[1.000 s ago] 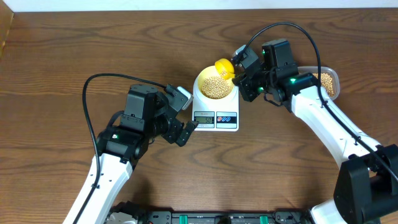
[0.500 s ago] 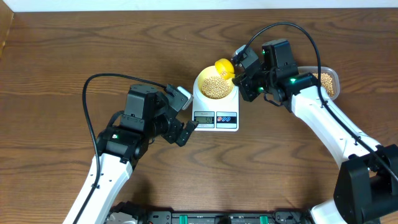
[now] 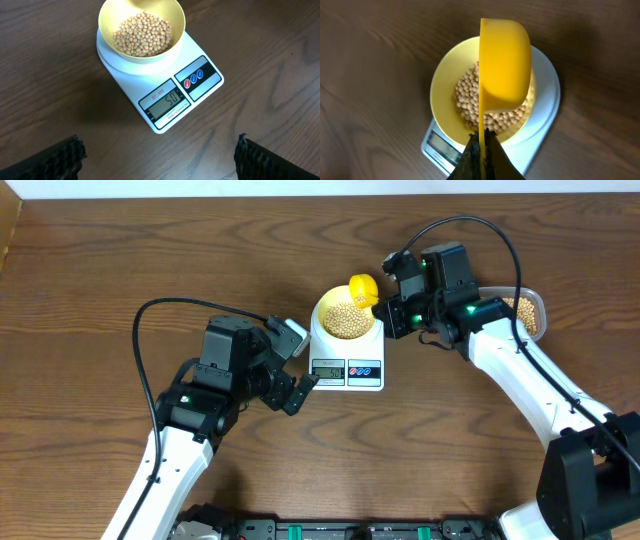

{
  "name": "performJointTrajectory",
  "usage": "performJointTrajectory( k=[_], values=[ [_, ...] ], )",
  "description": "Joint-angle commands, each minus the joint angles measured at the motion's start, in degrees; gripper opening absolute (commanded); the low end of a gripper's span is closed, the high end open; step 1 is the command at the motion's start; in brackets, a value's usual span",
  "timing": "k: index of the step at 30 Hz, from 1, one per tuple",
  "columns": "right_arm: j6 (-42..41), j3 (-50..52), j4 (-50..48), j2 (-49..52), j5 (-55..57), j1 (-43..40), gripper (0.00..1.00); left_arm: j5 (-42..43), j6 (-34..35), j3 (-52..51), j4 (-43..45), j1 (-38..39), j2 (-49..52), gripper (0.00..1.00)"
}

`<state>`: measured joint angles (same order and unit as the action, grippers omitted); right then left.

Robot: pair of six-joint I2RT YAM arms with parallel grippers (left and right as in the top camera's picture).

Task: Scoop item into bowl and weigh 50g on scale
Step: 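Carry the scoop right back toward the soybean tub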

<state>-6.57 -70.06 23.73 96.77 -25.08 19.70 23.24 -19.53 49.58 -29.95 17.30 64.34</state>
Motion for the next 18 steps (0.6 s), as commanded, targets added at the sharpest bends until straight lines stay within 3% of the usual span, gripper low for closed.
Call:
performJointTrajectory(
  k=[1, 4, 11, 18],
  values=[
    [-10.45, -0.33, -0.63, -0.02, -1.66, -1.16, 0.01, 0.26, -0.13, 0.22, 0.07, -0.24, -0.35, 0.98],
    [-14.21, -0.33, -0.66, -0.31, -7.13, -3.72, 0.01, 0.28, -0.13, 0.22, 0.07, -0.24, -0.35, 0.98],
    [-14.21, -0.33, -0.48, -1.36, -25.18, -11.28, 0.01, 0.26, -0.13, 0.22, 0.07, -0.24, -0.35, 0.98],
    [-14.23, -0.33, 5.79, -4.55, -24.52, -17.62, 0.01, 0.26, -0.13, 0.22, 0.07, -0.24, -0.35, 0.98]
  ],
)
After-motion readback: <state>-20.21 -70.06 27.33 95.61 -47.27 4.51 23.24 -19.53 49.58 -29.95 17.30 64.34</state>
